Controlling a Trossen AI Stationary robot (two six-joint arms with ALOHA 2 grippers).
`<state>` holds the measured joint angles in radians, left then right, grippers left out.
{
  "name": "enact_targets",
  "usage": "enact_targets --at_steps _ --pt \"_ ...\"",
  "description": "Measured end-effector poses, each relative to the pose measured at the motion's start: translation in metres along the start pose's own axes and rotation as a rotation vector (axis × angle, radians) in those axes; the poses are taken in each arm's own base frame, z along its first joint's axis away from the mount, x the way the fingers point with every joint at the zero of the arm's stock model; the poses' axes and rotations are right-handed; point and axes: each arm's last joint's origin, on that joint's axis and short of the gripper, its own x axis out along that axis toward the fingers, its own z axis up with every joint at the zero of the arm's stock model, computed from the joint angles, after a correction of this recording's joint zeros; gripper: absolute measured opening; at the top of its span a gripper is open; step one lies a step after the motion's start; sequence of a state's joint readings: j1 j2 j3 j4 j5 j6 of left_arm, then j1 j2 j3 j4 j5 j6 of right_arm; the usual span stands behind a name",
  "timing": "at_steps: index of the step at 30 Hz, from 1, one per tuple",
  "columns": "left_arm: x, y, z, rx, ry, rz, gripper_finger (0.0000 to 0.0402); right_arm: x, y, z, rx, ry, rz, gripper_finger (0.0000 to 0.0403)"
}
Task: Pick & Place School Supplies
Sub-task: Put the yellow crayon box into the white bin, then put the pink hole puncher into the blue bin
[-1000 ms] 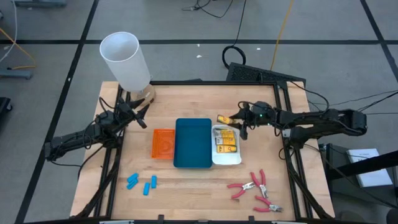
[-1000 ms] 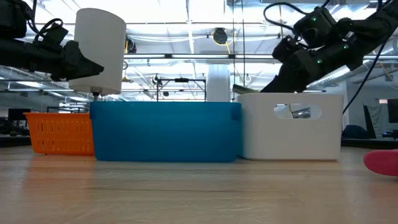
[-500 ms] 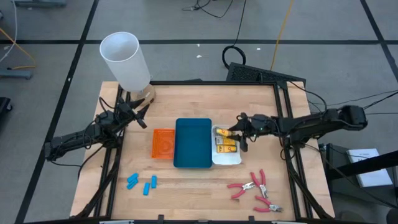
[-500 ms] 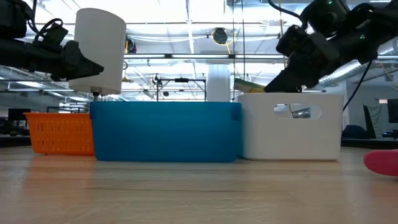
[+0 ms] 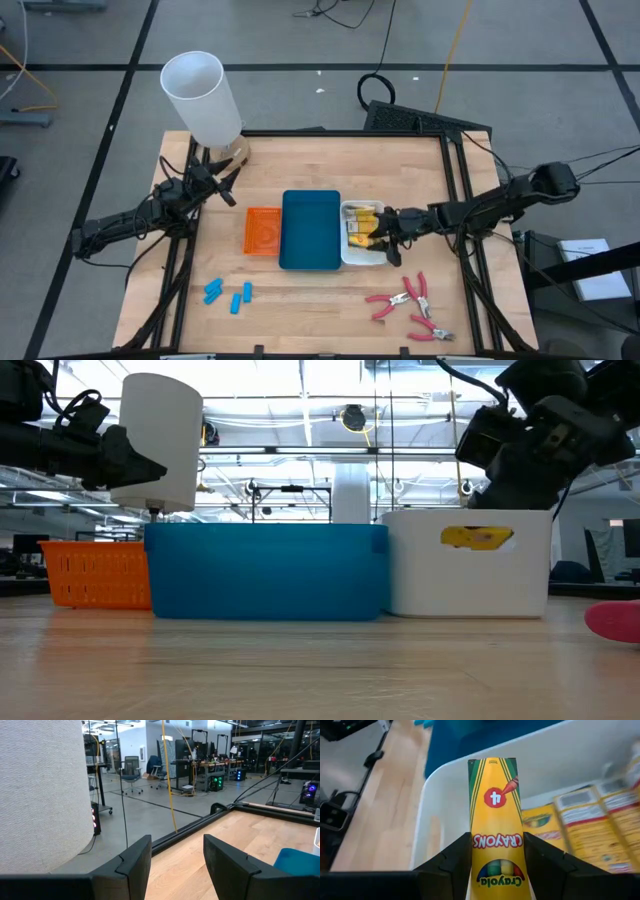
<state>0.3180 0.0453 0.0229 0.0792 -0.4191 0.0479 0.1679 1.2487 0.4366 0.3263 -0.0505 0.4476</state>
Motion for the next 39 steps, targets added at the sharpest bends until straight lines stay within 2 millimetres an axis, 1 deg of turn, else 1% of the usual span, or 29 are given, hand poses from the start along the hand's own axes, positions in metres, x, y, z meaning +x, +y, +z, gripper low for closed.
enact_targets --at_steps 8,21,24,31,36,39 --pt "0.0 0.0 0.0 0.0 0.0 0.0 0.0182 0.004 0.007 -0.007 -0.003 0.042 0.038 0.0155" --pt "0.0 0.0 0.0 0.0 0.0 0.0 0.0182 0.004 0.007 -0.007 0.009 0.046 0.045 0.0157" --pt "0.0 0.0 0.0 0.0 0.0 0.0 0.0182 0.004 0.007 -0.007 0.012 0.045 0.045 0.0167" --pt "0.0 0.0 0.0 0.0 0.0 0.0 0.0182 0.004 0.008 -0.004 0.011 0.019 0.058 0.0203" --pt "0.0 0.0 0.0 0.0 0.0 0.0 0.0182 0.004 0.01 -0.001 0.009 -0.018 0.081 0.0214" --pt "0.0 0.0 0.0 0.0 0.0 0.0 0.0182 0.002 0.015 0.003 0.011 -0.027 0.171 0.0213"
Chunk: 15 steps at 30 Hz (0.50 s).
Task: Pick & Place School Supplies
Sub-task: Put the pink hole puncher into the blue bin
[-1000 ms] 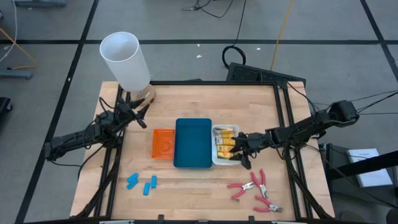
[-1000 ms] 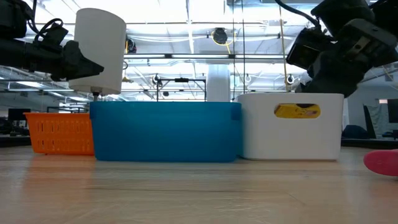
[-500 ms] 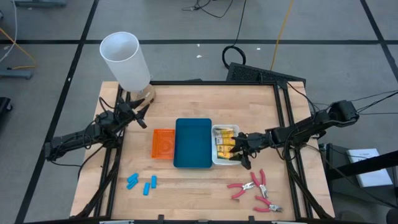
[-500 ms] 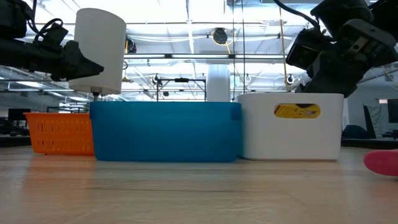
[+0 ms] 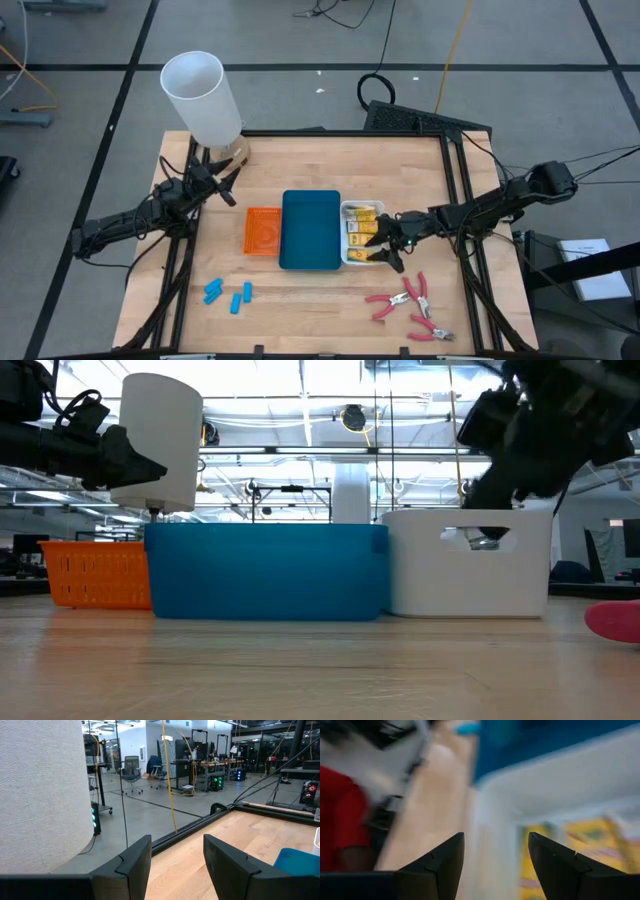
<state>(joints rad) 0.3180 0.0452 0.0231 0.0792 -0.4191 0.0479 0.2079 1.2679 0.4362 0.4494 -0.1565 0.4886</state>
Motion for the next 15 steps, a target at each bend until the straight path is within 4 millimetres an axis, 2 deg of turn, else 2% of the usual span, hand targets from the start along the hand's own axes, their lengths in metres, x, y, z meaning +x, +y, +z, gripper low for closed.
enact_targets --at_steps 4,7,11,15 --pt "0.0 0.0 0.0 0.0 0.0 0.0 0.0182 0.001 0.022 0.006 -0.007 -0.06 0.135 0.0208" --pt "0.0 0.0 0.0 0.0 0.0 0.0 0.0182 0.004 0.048 0.013 -0.023 -0.056 0.14 0.0206" --pt "0.0 0.0 0.0 0.0 0.0 0.0 0.0182 0.005 0.083 0.018 0.009 0.063 0.016 0.0206" --pt "0.0 0.0 0.0 0.0 0.0 0.0 0.0182 -0.002 0.107 0.013 0.166 0.221 -0.143 0.0205"
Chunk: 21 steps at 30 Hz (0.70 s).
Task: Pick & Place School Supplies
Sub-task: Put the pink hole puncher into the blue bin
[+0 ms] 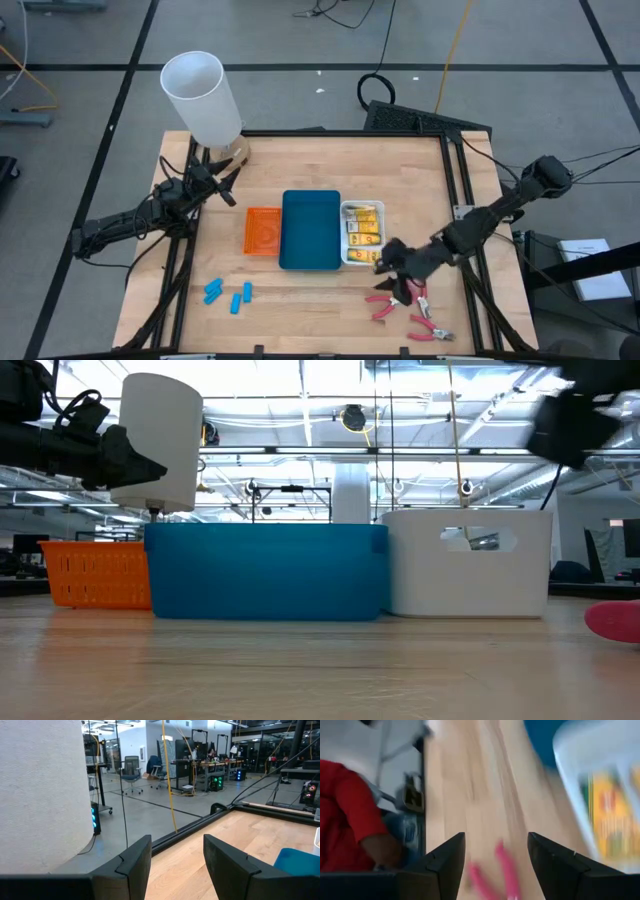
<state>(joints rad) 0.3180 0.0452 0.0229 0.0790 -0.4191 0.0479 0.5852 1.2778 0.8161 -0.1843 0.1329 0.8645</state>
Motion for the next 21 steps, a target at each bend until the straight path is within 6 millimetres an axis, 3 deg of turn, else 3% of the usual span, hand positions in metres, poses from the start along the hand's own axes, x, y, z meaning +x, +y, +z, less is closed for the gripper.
enact_targets --at_steps 9,15,21 --pt "0.0 0.0 0.0 0.0 0.0 0.0 0.0182 -0.011 0.003 -0.049 0.535 0.219 -0.286 0.0189" --pt "0.0 0.0 0.0 0.0 0.001 0.0 0.0182 -0.011 -0.004 -0.065 0.616 0.251 -0.456 0.0167" --pt "0.0 0.0 0.0 0.0 0.0 0.0 0.0182 -0.003 -0.007 -0.073 0.649 0.351 -0.513 0.0154"
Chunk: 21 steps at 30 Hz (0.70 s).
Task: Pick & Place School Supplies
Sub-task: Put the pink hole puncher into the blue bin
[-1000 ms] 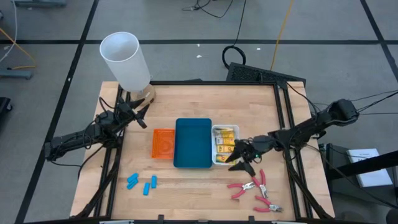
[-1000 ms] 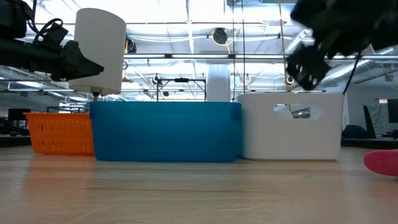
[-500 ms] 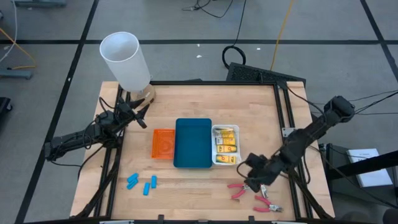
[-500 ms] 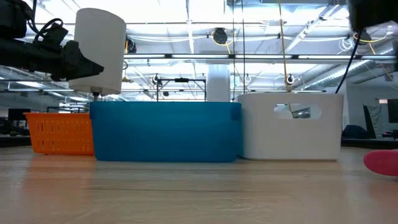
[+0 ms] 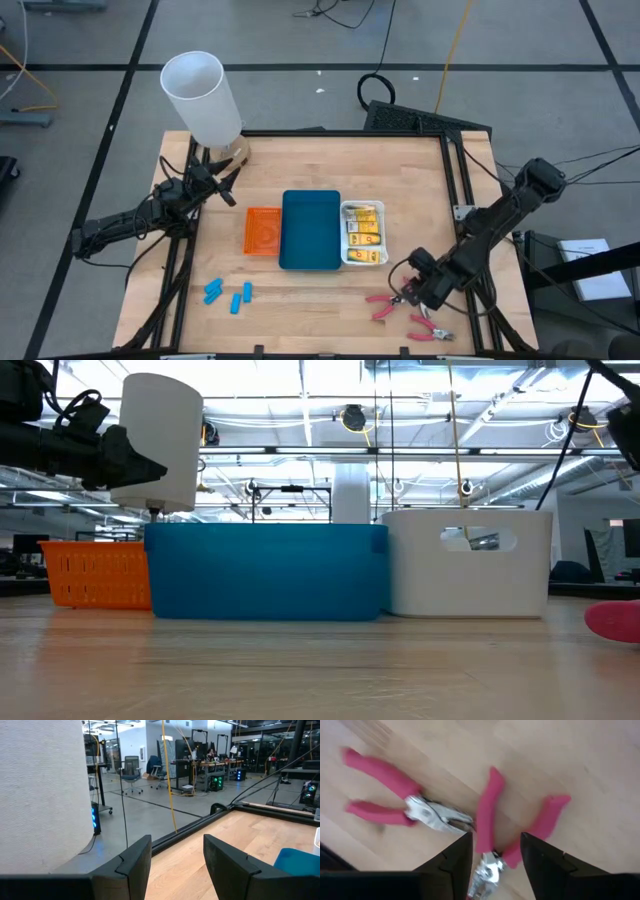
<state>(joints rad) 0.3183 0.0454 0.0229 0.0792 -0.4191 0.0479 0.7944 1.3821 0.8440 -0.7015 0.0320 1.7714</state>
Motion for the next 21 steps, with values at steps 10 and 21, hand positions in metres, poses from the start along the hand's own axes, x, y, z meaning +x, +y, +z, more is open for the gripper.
enact_targets --at_steps 10,21 --pt "0.0 0.0 0.0 0.0 0.0 0.0 0.0182 0.014 -0.012 0.0 0.034 0.04 -0.096 0.0148" --pt "0.0 0.0 0.0 0.0 0.0 0.0 0.0182 0.019 -0.018 0.0 0.095 0.077 -0.127 0.0145"
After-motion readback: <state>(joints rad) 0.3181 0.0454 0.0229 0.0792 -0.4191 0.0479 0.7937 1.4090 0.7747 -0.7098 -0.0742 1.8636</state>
